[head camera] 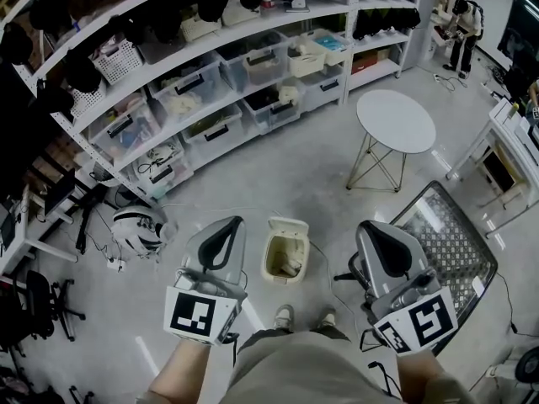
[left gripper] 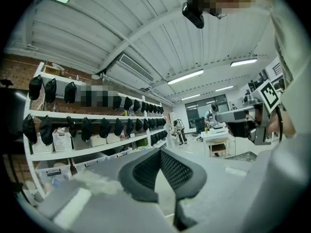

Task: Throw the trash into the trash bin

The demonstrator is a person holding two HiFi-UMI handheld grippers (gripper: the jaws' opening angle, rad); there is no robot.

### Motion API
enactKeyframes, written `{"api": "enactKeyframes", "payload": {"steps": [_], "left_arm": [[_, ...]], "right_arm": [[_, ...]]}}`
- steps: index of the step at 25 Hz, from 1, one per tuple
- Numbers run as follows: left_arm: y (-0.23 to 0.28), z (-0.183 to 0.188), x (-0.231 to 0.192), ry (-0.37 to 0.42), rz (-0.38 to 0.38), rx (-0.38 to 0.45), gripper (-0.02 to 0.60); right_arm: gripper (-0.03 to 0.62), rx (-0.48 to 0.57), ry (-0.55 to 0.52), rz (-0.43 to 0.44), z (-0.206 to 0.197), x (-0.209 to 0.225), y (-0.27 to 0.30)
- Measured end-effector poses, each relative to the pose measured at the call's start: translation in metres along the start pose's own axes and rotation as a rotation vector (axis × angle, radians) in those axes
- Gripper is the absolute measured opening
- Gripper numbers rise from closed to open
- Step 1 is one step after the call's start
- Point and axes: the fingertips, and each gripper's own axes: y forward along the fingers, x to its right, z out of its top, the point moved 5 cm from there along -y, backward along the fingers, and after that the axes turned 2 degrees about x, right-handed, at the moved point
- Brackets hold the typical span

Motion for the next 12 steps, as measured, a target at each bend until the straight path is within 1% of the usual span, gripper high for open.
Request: {"api": "enactKeyframes", "payload": {"steps": [4, 7, 12], "left_arm": [[0.001, 0.006, -0.003, 0.006, 0.006, 0.008, 0.002], [0.003, 0.009, -0.004, -0.008, 0.008, 0.009, 0.002], [0.005, 0.012, -0.008, 0.004, -0.004, 0.013, 0.002]], "right_arm": [[0.005, 0.003, 0.002, -0.011, 0.002, 0.004, 0.003], [0.005, 0.007, 0.01, -0.023, 0.006, 0.009, 0.003], [0.005, 0.011, 0.008, -0.038, 0.009, 0.014, 0.005]]}}
